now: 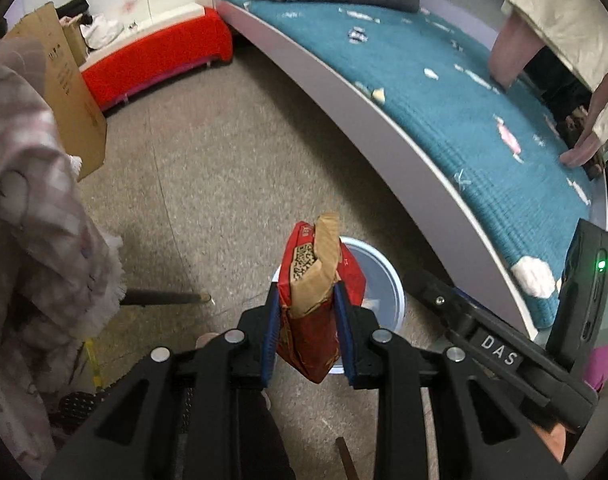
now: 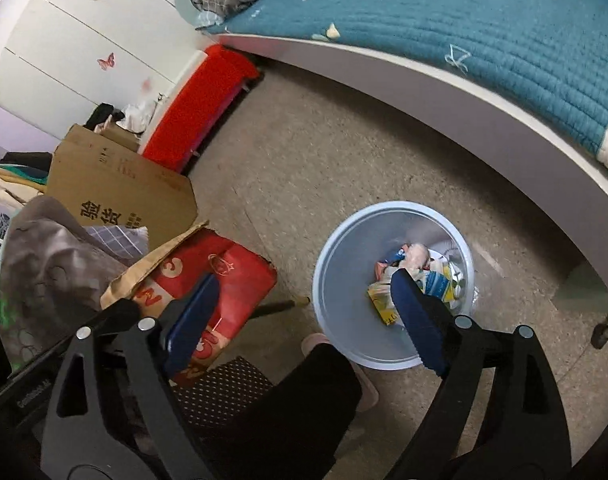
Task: Collect trash
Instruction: 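Carry both items to the basin and release the olive-green box from the right gripper, then release the red snack bag into the basin with the left gripper, then move both tools back over the table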
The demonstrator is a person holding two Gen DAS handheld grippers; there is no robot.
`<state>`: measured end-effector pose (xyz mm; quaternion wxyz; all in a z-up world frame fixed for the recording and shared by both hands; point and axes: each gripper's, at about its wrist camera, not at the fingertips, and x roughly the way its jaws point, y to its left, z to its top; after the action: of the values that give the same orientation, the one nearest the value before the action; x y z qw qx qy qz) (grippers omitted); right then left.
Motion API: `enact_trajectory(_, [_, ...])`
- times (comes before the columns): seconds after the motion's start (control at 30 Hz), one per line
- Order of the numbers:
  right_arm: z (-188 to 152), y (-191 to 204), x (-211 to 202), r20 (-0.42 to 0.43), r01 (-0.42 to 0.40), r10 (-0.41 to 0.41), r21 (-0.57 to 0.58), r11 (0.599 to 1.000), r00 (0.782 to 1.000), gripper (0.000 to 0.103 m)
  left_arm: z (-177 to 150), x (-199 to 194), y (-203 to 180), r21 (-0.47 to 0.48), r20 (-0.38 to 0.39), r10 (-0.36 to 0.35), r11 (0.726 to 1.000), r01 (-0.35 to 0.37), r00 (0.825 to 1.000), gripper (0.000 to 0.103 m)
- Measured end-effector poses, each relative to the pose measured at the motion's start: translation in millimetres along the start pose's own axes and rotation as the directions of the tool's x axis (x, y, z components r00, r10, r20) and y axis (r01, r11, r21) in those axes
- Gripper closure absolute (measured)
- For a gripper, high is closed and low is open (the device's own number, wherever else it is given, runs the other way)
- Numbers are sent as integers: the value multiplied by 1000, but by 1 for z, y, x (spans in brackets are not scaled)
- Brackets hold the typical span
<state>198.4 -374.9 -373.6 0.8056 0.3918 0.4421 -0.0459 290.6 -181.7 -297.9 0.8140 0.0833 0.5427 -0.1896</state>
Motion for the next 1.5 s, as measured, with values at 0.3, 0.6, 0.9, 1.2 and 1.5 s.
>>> enact_trajectory(0.3, [-3,-8,-14,43,59,-59,-14,998,997,17,-1,29,-16,25,-62,-21,999,22,998,77])
enact_trajectory(0.6, [0,-13,-44,148,58,-63,35,998,987,17,6,29,-36,56,-57,-48,997,51,997,77])
enact_trajectory(0.9, [1,-20,-76,242,44,-61,78,996,968,16,7,9,-51,129,36,-23,991,19,999,25])
enact_trajectory(1.2, [-8,-11,-89,235,28,-45,75,997,971,16,0,-26,-38,100,76,-8,995,1,997,25])
enact_trajectory(1.5, [-16,28,-128,285,-44,37,19,999,958,16,-10,-110,-25,67,245,8,997,-25,970,25])
